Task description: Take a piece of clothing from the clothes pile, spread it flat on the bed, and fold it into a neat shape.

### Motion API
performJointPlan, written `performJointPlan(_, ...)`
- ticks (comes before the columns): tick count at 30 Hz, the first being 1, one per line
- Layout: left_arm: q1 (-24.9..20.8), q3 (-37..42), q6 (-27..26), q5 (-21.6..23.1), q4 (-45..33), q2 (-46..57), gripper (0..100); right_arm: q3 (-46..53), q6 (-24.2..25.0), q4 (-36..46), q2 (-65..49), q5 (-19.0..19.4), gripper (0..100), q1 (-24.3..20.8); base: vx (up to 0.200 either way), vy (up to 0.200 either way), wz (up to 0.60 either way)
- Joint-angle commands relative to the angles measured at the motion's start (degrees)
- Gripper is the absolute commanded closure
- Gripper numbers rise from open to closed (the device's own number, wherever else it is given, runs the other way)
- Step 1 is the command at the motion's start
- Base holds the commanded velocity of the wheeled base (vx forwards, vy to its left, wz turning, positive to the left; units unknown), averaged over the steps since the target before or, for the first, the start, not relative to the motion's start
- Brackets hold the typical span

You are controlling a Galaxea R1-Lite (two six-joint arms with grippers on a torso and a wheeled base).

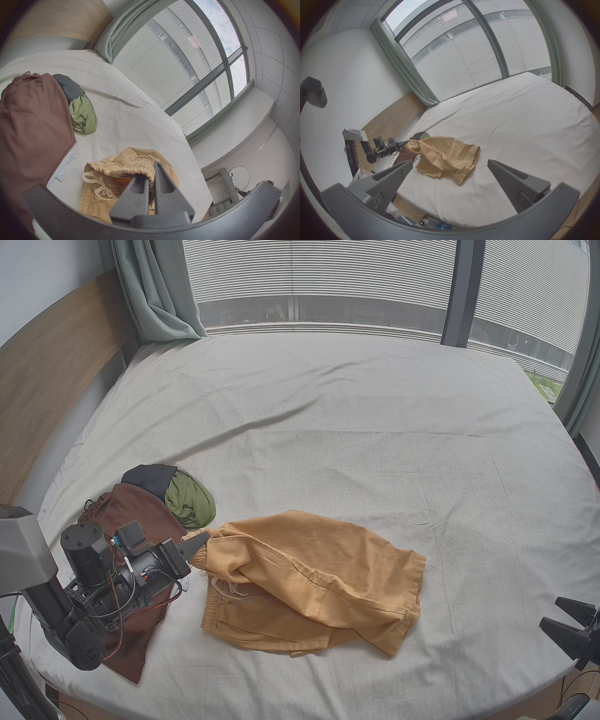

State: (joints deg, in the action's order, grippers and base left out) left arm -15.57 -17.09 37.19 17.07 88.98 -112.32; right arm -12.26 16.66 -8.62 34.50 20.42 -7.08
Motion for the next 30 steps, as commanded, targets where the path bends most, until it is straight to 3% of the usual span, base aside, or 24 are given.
performJointPlan(1,-0.17,0.04,-0.02,-0.02,0.05,0.44,100,-0.13,-1.02,0.09,5.49,0.59,0,-3.20,0.000,0.000,0.00)
performJointPlan(10,-0.17,0.30,-1.33,-0.02,0.05,0.53,100,-0.48,-3.48,-0.17,12.08,2.17,0,-8.21,0.000,0.000,0.00)
performJointPlan(19,-0.17,0.66,-1.42,-0.02,0.05,0.53,100,-5.84,-3.66,-2.37,20.87,7.09,0,-8.21,0.000,0.000,0.00)
performJointPlan(30,0.01,0.39,-1.51,-0.02,0.05,0.44,100,-3.38,-2.16,-15.38,33.09,7.18,0,-5.13,0.000,0.000,0.00)
